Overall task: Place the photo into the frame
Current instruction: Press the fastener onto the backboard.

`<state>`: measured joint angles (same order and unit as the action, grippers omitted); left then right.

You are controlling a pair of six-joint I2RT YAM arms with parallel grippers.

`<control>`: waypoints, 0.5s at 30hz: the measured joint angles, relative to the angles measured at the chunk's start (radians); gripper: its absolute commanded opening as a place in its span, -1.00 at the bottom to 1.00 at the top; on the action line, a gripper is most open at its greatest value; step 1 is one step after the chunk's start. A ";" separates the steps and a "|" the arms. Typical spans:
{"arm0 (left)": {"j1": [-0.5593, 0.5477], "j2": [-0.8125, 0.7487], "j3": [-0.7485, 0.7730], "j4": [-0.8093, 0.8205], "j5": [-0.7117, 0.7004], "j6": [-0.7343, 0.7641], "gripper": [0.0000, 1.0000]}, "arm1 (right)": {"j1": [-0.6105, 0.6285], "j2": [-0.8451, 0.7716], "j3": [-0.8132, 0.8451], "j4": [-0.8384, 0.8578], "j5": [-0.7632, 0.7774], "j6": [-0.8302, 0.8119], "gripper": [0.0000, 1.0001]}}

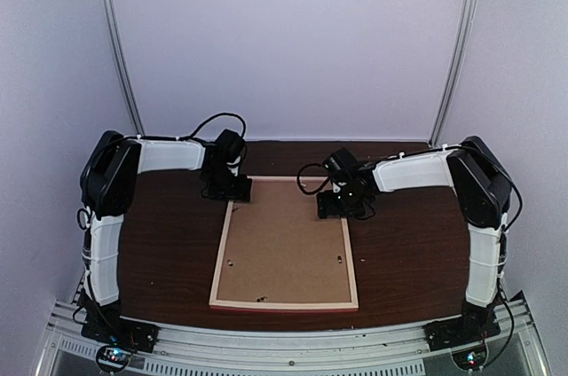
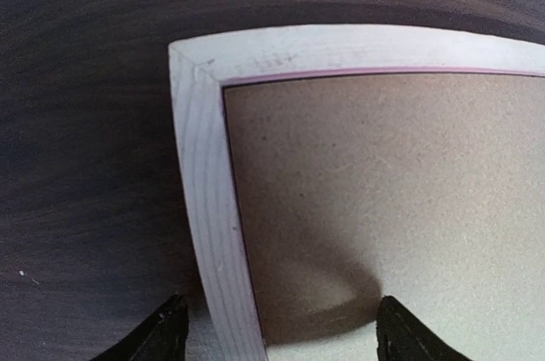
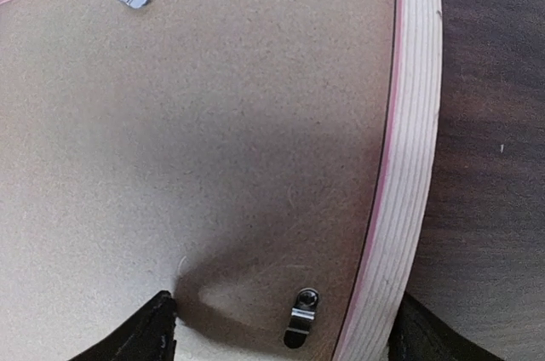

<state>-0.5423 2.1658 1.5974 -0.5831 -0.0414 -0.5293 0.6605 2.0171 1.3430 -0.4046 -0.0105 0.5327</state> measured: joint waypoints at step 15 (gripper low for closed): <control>-0.047 -0.036 -0.061 0.025 -0.109 -0.022 0.46 | 0.000 0.006 0.000 0.009 0.014 0.019 0.61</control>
<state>-0.5896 2.1296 1.5364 -0.5583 -0.1501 -0.5514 0.6605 2.0235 1.3426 -0.3954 0.0032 0.5514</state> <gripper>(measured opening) 0.745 0.805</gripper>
